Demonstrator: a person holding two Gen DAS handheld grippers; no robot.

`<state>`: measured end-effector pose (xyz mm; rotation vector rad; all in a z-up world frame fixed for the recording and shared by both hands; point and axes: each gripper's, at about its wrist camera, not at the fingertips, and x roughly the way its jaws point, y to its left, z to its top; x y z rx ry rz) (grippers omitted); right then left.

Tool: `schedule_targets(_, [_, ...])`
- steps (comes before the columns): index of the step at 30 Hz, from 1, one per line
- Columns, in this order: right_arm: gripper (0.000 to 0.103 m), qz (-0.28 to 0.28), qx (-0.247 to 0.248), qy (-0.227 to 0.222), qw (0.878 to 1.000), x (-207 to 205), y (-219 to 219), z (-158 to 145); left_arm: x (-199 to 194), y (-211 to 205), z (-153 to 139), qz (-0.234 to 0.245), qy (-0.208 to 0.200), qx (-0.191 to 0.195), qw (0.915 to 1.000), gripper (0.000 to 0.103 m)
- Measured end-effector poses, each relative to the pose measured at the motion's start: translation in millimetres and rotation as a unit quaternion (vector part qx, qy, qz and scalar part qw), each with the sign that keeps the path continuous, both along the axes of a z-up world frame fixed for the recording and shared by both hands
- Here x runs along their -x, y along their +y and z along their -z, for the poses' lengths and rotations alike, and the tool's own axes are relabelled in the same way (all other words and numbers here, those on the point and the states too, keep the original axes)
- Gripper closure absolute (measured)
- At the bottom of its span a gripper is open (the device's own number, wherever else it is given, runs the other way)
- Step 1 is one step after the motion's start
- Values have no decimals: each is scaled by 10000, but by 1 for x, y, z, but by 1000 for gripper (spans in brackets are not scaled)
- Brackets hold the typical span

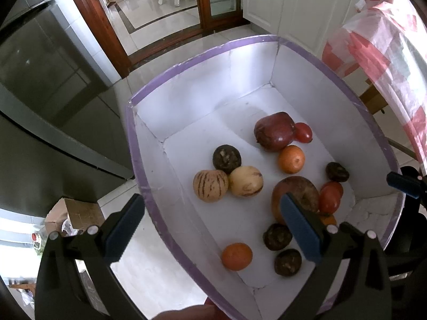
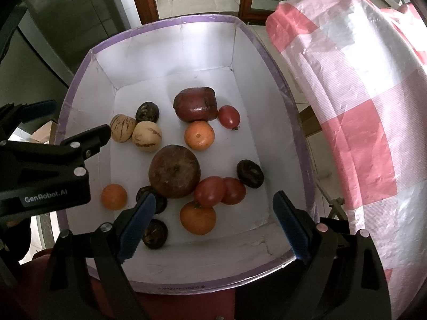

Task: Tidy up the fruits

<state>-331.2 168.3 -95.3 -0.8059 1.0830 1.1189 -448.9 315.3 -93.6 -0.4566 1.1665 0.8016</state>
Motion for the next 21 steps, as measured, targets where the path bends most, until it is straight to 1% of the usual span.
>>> schedule_targets(7, [16,-10,0,3,10000,0,-1,0,1,3,1,-52,11,68,10000,1])
schedule_targets(11, [16,-16,3,7,10000,1,-2,1,5,5,2,-124,-56,138,9998,1])
schedule_targets(17, [16,-40,6,22,10000,0,-2,0,3,6,1,-112,26,22,9999,1])
schedule_targets(21, [16,-100,9,-6,9999,2,-4,-1,4,8,2,-151,45,33,9999,1])
